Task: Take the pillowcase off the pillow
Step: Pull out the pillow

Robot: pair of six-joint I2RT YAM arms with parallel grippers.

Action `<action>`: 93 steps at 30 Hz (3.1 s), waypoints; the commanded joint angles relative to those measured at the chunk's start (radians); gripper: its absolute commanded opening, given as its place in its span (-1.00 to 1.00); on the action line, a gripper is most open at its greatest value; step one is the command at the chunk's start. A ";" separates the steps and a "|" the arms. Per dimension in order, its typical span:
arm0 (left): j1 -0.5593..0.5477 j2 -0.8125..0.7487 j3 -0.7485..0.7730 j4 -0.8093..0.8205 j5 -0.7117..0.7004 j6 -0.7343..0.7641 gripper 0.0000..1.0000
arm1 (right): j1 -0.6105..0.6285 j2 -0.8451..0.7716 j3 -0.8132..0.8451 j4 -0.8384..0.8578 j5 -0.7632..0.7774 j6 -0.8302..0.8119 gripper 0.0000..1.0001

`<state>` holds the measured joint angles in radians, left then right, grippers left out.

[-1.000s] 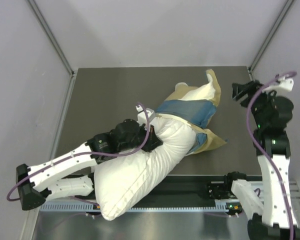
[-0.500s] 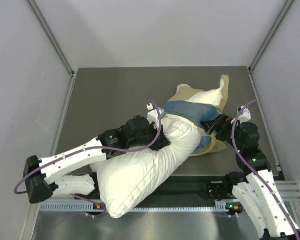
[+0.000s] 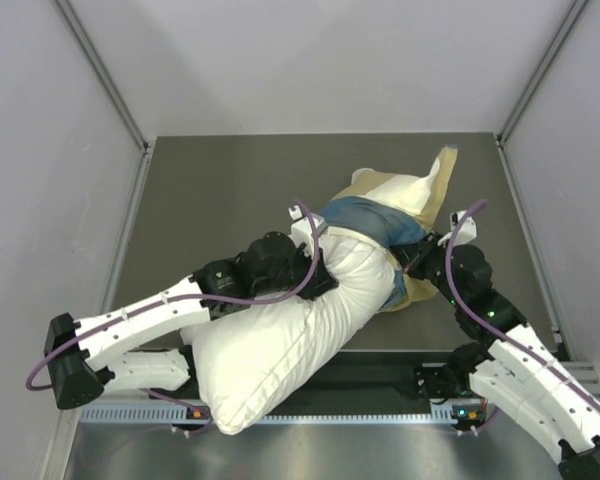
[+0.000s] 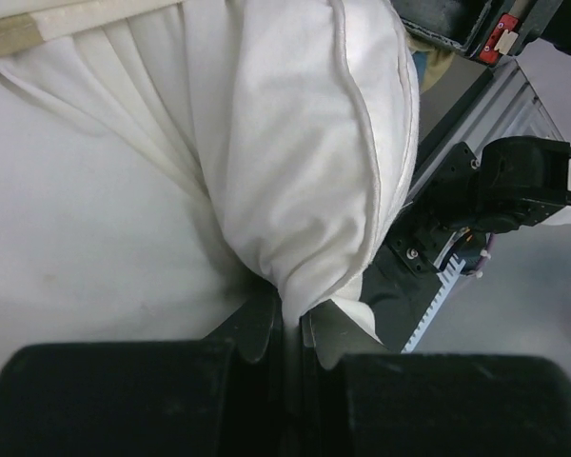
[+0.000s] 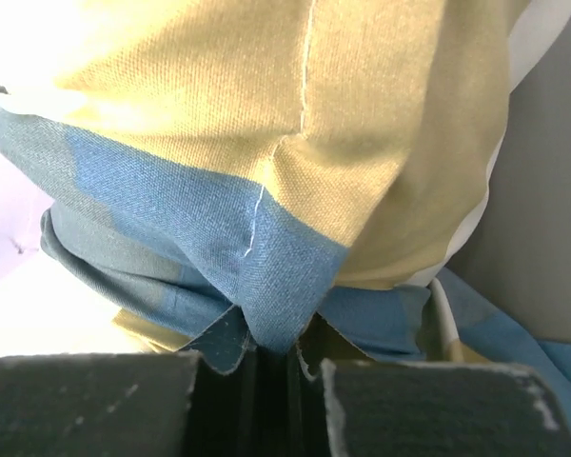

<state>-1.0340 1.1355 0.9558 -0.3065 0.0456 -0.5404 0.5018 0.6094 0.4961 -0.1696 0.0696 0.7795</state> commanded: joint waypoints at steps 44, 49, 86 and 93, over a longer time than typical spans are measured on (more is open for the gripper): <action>-0.278 -0.057 -0.190 -0.266 0.017 -0.018 -1.00 | -0.413 0.719 0.915 0.056 0.352 -0.281 -1.00; -0.279 -0.115 -0.213 -0.267 0.028 -0.047 -1.00 | -0.428 0.721 0.868 0.073 0.380 -0.318 -1.00; -0.301 -0.051 -0.131 -0.233 -0.165 -0.121 -1.00 | -0.615 0.259 0.750 -0.238 -0.152 -0.454 0.58; -0.298 0.055 -0.075 -0.160 -0.311 -0.159 -1.00 | -0.615 -0.031 0.741 -0.572 -0.186 -0.435 0.99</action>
<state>-1.3472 1.1446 0.8967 -0.3580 -0.1162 -0.7033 -0.1215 0.6022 1.2724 -0.5396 -0.0643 0.3332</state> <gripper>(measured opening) 0.080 0.993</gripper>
